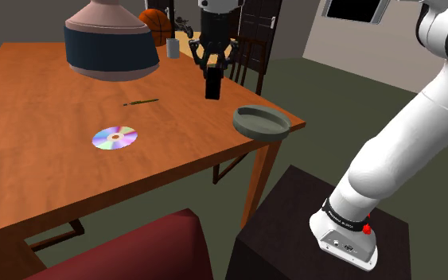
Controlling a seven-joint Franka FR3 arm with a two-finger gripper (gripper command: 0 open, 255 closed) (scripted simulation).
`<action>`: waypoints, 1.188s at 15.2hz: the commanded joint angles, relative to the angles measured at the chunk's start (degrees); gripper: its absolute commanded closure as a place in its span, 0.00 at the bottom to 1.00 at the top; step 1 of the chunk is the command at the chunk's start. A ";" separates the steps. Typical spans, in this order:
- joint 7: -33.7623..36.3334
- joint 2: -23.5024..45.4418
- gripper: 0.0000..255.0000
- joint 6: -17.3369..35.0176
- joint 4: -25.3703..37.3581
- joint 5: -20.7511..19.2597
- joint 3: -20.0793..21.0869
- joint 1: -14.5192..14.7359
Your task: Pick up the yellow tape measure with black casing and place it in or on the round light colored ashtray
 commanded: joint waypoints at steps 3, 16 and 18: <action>-4.12 -9.45 1.00 0.22 -8.70 2.97 -3.05 -0.20; -12.39 -30.26 1.00 -1.93 -26.69 4.91 -10.92 1.29; -12.28 -30.69 1.00 -0.53 -28.53 5.04 -10.83 1.40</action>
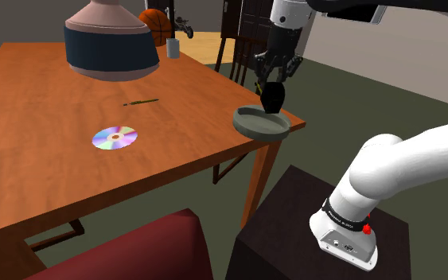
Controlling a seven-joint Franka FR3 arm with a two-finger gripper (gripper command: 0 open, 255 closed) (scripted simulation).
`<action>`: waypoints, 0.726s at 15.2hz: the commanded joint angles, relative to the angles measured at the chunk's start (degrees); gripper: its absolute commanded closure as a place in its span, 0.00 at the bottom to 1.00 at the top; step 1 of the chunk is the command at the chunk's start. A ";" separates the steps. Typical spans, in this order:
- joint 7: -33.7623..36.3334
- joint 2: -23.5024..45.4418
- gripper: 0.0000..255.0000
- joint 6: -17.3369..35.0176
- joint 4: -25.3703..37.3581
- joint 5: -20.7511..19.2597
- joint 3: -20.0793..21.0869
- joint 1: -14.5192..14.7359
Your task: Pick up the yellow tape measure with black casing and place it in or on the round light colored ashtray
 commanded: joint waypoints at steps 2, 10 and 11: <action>0.21 -0.54 1.00 2.09 -2.61 0.21 0.19 0.18; 0.70 -1.62 1.00 7.84 -9.46 0.71 0.70 0.61; 0.77 -1.69 1.00 8.49 -10.19 0.75 0.75 0.68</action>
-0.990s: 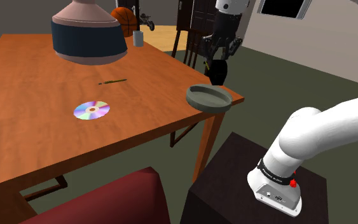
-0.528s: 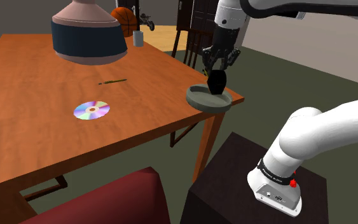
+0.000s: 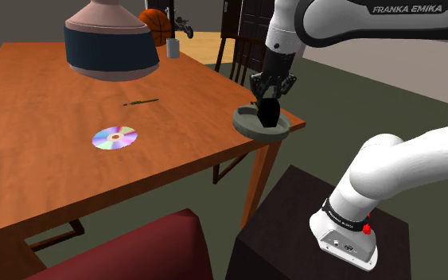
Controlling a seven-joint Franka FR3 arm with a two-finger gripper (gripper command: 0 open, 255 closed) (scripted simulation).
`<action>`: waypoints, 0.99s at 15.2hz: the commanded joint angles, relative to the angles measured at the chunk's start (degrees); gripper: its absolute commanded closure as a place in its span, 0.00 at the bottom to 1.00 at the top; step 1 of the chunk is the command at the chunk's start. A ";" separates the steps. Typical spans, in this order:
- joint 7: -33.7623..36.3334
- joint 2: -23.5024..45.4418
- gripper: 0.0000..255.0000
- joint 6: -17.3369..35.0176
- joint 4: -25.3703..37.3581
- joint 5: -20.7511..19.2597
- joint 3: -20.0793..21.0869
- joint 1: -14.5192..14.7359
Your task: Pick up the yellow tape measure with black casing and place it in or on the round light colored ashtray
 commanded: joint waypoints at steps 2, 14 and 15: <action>0.09 0.24 1.00 0.56 -0.92 0.23 0.18 0.18; 0.15 0.33 0.00 -1.34 1.06 0.14 0.09 0.23; 0.17 0.48 0.00 -3.22 3.09 0.10 0.07 0.20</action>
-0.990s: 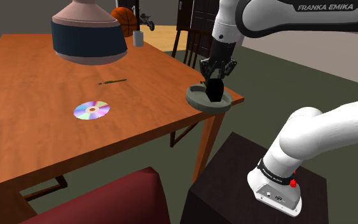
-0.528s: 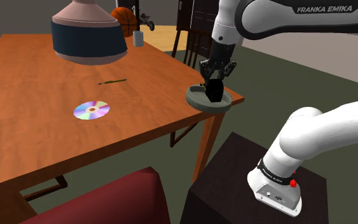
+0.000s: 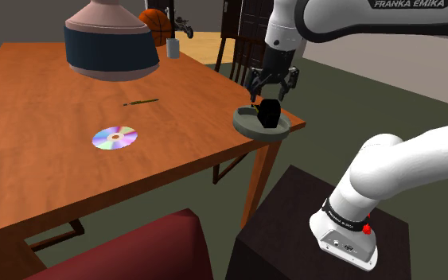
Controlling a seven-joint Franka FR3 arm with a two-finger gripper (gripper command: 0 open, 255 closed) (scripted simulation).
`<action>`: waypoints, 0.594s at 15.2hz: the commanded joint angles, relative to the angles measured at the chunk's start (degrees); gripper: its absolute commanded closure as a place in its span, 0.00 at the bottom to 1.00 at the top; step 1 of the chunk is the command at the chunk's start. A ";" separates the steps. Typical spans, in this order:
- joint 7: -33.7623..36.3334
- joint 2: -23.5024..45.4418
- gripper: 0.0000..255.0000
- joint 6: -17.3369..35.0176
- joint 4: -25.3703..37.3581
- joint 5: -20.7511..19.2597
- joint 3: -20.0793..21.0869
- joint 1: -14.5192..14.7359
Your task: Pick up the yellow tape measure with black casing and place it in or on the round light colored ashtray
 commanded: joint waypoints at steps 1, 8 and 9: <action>0.01 0.06 0.00 -3.51 3.55 -0.06 -0.06 -0.03; 0.04 0.30 0.00 -4.96 5.24 -0.11 -0.06 -0.07; 0.04 0.30 0.00 -4.96 5.24 -0.11 -0.06 -0.07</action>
